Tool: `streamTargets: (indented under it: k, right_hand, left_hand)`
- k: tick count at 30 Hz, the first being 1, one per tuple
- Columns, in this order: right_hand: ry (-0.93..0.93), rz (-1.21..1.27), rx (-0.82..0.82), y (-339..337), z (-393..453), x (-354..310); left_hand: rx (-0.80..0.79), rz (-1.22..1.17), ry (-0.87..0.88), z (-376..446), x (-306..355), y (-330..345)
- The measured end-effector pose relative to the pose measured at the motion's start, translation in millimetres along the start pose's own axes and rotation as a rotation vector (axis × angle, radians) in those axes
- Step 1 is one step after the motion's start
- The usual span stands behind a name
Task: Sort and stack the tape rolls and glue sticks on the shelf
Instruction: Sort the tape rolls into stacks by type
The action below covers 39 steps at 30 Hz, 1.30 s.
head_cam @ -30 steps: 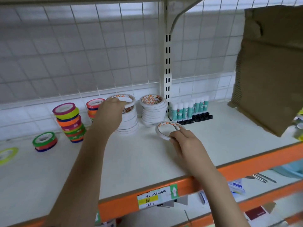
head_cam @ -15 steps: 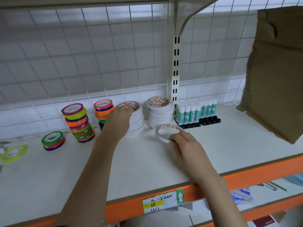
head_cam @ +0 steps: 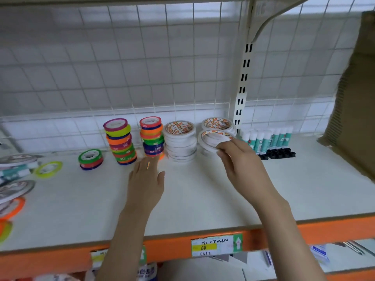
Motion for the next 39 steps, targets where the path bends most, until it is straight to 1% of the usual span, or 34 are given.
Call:
streamTargets:
  k: [3, 5, 8, 11, 17, 23, 28, 33, 35, 37, 39]
  right_hand:
    - [-0.017, -0.022, 0.018, 2, 24, 8]
    - [-0.018, -0.056, 0.014, 6, 40, 16]
    - [0.005, -0.120, -0.039, 13, 62, 34]
    - [0.054, -0.173, -0.134, 20, 76, 51]
    - [0.111, -0.199, -0.276, 34, 81, 67]
    - [0.114, -0.180, -0.337, 44, 72, 71]
    - [0.128, -0.152, -0.272, 44, 66, 67]
    - [0.049, -0.080, -0.022, 40, 46, 30]
    - [0.065, -0.024, -0.001, 45, 30, 8]
    - [0.120, 0.019, -0.004, 54, 13, -14]
    - [0.165, 0.042, -0.071, 67, -4, -34]
  left_hand:
    - [-0.131, 0.082, -0.059, -7, -7, 7]
    - [-0.185, 0.114, -0.077, -7, -8, 9]
    - [-0.186, 0.118, -0.083, -6, -9, 9]
    - [-0.187, 0.117, -0.083, -8, -7, 9]
    - [-0.183, 0.106, -0.089, -10, -7, 7]
    - [-0.190, 0.109, -0.095, -10, -8, 8]
    - [-0.195, 0.110, -0.090, -11, -6, 7]
    - [-0.213, 0.115, -0.099, -13, -3, 5]
    - [-0.219, 0.119, -0.104, -14, -2, 5]
    - [-0.222, 0.117, -0.096, -14, -1, 4]
    - [-0.226, 0.103, -0.080, -15, -1, 2]
Point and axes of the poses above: each hand's wrist, its own z-axis towards the middle knuckle, its own y-axis out of the palm, x = y × z, the point moved 1 cm from there along z, towards the middle knuckle, and after that the axes turned 11 degrees about -y, right-handed, at the moved point
